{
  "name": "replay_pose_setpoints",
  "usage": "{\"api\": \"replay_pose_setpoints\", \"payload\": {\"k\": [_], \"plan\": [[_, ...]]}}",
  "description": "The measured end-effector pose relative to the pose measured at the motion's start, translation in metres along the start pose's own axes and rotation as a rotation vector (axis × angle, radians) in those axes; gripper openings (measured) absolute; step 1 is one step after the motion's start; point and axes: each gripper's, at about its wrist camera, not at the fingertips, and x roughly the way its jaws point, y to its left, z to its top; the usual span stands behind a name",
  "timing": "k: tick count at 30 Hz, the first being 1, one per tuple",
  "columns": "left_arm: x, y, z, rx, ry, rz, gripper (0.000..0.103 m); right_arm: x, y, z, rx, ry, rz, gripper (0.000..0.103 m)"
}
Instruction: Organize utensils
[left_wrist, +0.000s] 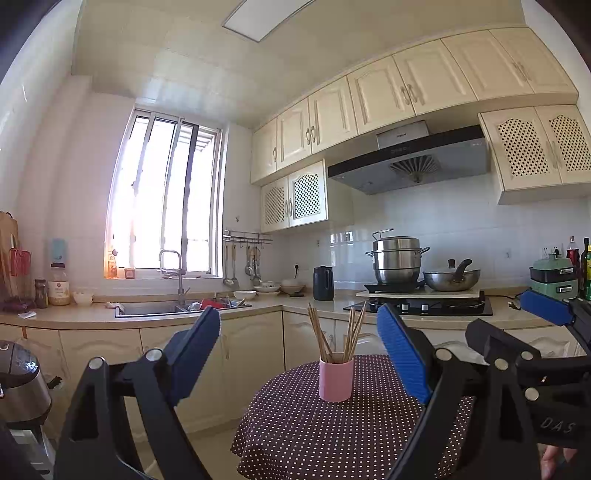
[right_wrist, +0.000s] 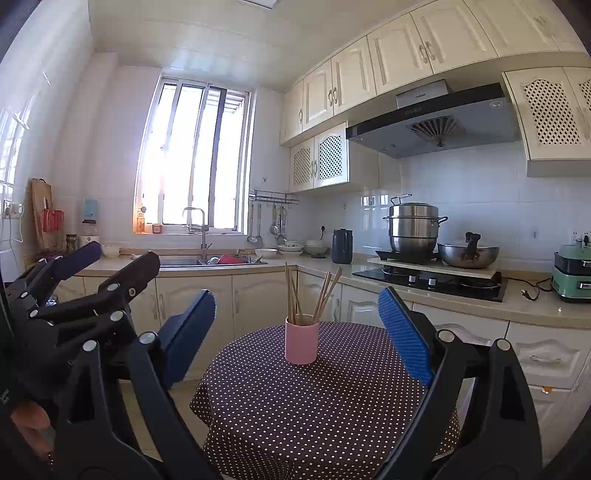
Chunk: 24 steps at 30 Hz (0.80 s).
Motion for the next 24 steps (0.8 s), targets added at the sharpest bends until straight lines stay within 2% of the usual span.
{"api": "replay_pose_setpoints", "payload": {"k": [24], "plan": [[-0.0070, -0.0042, -0.0008, 0.022, -0.014, 0.024, 0.085, -0.0028, 0.0013, -0.0051, 0.010, 0.008, -0.006, 0.088]]}}
